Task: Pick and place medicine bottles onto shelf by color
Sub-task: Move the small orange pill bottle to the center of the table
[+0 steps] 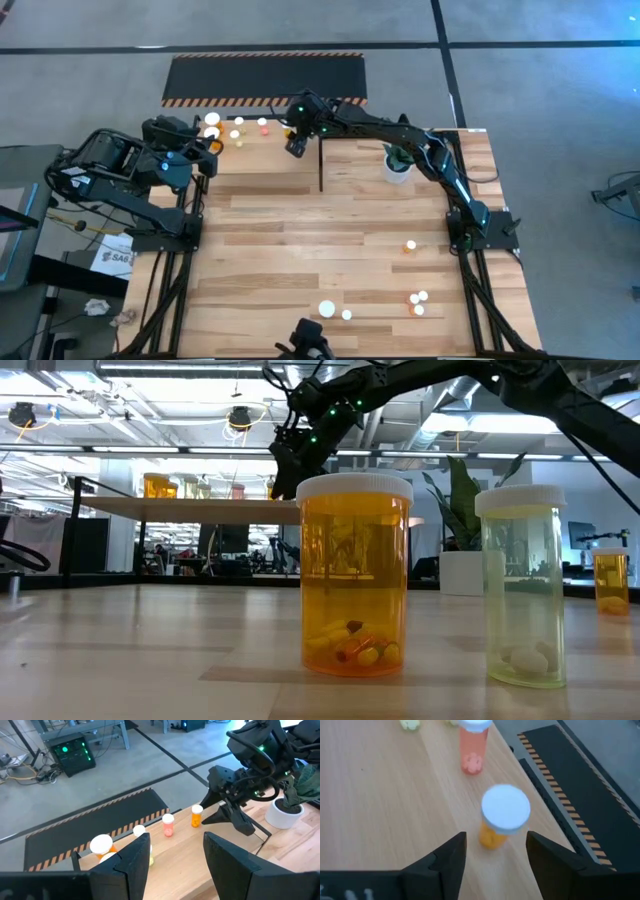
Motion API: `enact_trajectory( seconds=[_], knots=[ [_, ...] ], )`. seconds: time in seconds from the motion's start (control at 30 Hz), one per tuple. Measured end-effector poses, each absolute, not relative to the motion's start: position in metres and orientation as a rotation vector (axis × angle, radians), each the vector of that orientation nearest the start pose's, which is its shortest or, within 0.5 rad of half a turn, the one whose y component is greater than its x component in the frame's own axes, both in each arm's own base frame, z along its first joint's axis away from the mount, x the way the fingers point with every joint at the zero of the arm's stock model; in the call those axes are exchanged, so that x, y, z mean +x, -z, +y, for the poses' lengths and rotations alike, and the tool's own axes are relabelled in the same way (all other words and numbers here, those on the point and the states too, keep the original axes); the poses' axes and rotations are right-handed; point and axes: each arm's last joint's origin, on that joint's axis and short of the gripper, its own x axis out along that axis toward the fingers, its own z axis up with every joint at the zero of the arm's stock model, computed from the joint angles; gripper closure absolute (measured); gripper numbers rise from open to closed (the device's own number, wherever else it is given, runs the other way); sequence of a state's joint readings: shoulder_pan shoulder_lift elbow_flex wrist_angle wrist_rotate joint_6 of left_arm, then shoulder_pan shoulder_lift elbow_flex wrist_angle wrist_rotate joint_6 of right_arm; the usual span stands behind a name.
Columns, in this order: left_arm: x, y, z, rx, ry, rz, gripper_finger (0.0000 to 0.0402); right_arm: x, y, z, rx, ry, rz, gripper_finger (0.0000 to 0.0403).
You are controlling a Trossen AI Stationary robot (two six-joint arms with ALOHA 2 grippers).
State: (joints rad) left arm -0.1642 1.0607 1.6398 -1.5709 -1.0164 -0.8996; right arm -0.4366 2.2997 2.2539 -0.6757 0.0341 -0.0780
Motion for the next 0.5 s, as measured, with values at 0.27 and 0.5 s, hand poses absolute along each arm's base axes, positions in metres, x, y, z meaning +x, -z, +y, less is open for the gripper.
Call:
enact_trajectory(
  seconds=[0.27, 0.5],
  knots=[
    [0.111, -0.449, 0.006, -0.238, -1.050, 0.426, 0.0228, 0.455, -0.298, -0.217, 0.088, 0.432, 0.825, 0.0153],
    [0.111, -0.448, 0.006, -0.238, -1.046, 0.431, 0.0228, 0.428, -0.335, -0.202, 0.165, 0.454, 0.873, 0.0153]
  ],
)
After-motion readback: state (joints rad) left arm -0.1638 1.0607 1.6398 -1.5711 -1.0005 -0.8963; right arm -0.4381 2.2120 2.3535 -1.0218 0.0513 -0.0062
